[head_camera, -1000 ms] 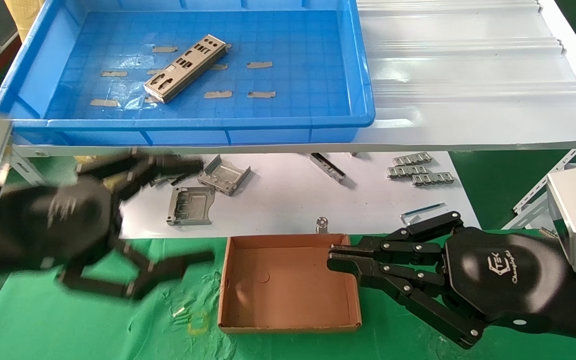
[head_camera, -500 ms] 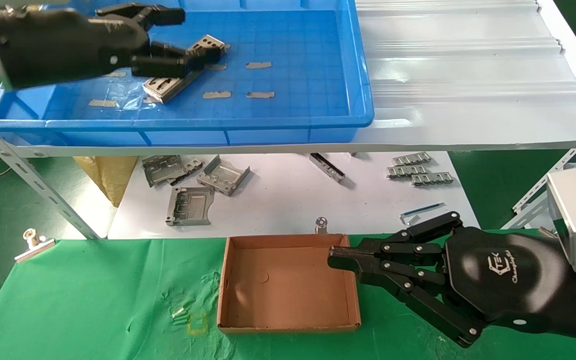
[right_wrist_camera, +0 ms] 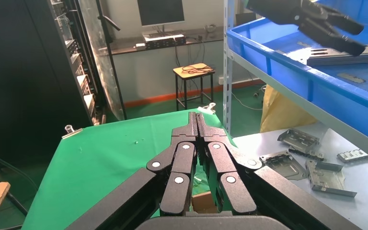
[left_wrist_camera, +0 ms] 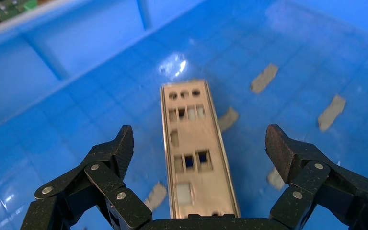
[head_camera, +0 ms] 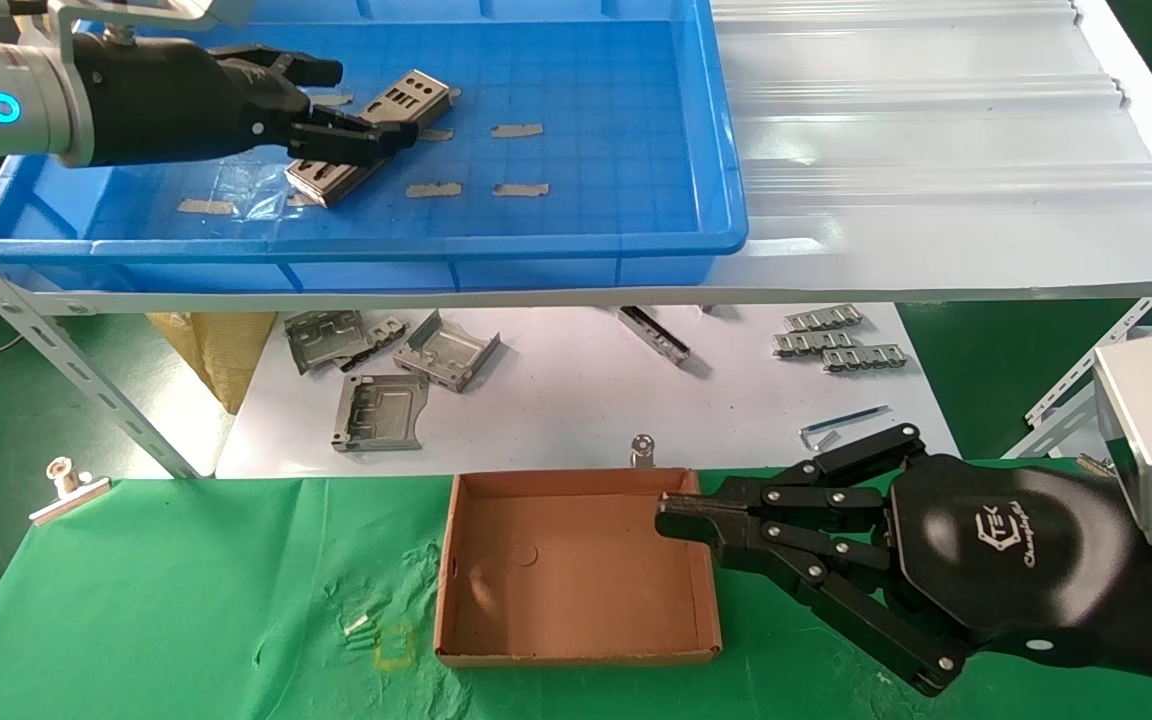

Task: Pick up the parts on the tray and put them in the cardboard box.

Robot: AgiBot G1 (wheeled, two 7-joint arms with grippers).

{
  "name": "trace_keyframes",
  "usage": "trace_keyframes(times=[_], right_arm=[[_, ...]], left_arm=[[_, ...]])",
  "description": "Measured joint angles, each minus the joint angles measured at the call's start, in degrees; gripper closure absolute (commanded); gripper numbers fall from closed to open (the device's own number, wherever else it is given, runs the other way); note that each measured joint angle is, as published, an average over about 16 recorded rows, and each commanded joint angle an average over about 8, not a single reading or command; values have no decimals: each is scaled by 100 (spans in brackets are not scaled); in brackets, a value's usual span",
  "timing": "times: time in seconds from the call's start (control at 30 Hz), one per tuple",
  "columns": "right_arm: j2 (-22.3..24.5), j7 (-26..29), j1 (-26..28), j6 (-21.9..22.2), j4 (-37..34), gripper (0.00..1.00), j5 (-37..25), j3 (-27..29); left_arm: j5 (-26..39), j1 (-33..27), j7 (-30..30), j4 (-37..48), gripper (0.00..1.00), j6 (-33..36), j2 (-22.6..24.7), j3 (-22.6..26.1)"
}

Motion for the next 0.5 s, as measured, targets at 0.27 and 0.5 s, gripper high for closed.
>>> trace_keyframes(times=[0.27, 0.5], right_arm=[[0, 0, 0, 0, 0, 0, 0, 0], [0, 0, 0, 0, 0, 0, 0, 0]], left_arm=[[74, -117, 159, 338, 94, -12, 96, 49], [25, -121, 263, 492, 100, -28, 135, 15]])
